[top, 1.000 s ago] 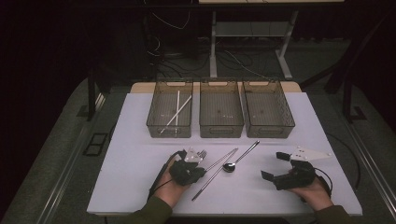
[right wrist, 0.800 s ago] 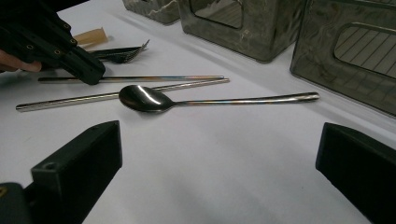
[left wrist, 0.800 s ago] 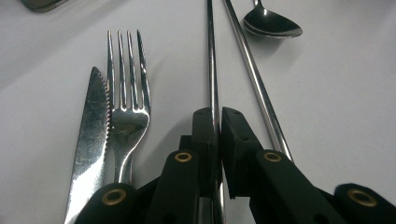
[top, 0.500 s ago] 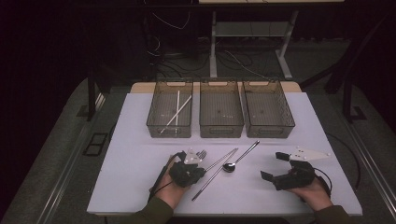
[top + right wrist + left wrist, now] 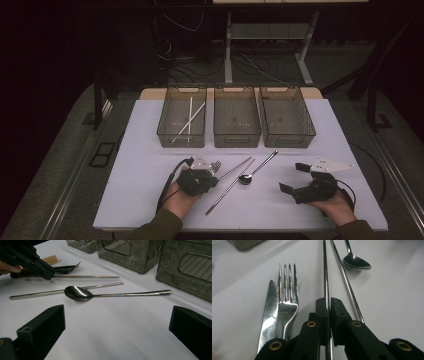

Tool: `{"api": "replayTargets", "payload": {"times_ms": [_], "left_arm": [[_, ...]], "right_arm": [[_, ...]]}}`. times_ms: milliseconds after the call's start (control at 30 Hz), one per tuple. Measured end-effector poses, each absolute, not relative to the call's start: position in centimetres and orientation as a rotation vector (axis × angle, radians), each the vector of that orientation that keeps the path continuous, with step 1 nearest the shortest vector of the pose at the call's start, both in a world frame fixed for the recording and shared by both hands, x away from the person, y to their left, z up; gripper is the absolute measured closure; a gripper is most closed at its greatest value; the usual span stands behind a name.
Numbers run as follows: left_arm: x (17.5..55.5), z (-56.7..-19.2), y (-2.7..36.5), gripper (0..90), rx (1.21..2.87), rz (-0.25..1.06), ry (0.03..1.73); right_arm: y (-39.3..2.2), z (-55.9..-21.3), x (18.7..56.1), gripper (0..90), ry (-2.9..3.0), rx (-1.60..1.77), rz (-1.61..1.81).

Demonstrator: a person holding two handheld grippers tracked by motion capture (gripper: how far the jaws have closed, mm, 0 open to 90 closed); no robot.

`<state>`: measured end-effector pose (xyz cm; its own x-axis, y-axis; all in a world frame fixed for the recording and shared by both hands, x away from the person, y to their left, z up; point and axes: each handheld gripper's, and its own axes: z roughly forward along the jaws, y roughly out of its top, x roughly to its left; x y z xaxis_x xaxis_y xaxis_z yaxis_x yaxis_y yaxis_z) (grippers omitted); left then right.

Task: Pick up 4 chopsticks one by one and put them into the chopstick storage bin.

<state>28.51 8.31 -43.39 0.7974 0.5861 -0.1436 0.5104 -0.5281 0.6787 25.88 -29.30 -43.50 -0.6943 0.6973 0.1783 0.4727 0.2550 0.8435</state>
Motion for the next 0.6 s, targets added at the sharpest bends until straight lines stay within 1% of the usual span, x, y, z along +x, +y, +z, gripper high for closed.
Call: {"api": "replayTargets", "payload": {"times_ms": [267, 467, 600], "left_arm": [[28.6, -42.5, 8.6, 85.0, 2.229, 0.081, 0.771], [28.9, -41.3, 9.3, 85.0, 2.229, 0.102, 0.726], [29.1, -40.8, 9.8, 85.0, 2.21, 0.102, 0.726]], "right_arm": [[-29.3, -43.5, 25.9, 0.7, 2.295, 1.094, 1.413], [-29.3, -43.5, 25.9, 0.7, 2.294, 1.098, 1.412], [-29.3, -43.5, 25.9, 0.8, 2.297, 1.095, 1.41]]}}
